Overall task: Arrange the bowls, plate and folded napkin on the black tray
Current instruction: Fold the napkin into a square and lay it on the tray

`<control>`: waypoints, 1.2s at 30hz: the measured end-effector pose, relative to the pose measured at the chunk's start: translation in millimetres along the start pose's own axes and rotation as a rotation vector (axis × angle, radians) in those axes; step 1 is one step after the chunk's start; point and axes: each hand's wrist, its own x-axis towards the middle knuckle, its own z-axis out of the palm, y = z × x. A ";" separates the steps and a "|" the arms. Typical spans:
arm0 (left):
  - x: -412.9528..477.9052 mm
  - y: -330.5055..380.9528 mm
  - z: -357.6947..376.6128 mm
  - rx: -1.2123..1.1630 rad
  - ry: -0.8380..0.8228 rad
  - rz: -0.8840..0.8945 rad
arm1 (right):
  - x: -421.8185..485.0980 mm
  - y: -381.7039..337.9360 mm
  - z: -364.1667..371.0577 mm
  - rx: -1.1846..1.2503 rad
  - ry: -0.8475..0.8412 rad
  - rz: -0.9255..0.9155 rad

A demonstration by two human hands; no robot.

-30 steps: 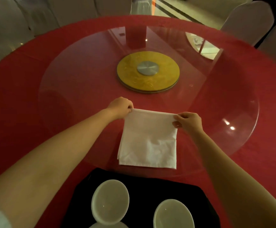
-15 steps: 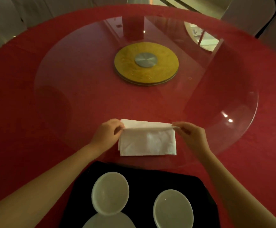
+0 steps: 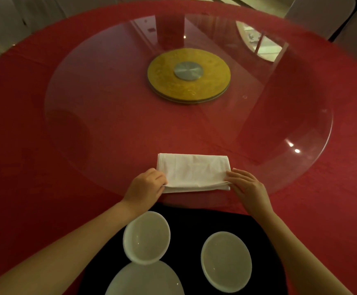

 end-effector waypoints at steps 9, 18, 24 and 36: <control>6.7 1.1 -1.2 0.055 -0.179 0.047 | -1.0 1.0 -3.9 -0.012 -0.055 0.011; 44.7 35.7 3.1 -0.003 0.164 -0.086 | 20.5 -29.2 -3.0 -0.010 0.112 0.078; 77.3 43.3 57.7 0.113 -0.217 -0.447 | 66.0 -66.3 69.6 -0.169 -0.285 0.031; 50.4 0.2 75.2 0.255 -0.200 -0.430 | 43.1 -13.3 66.1 -0.482 -0.208 0.093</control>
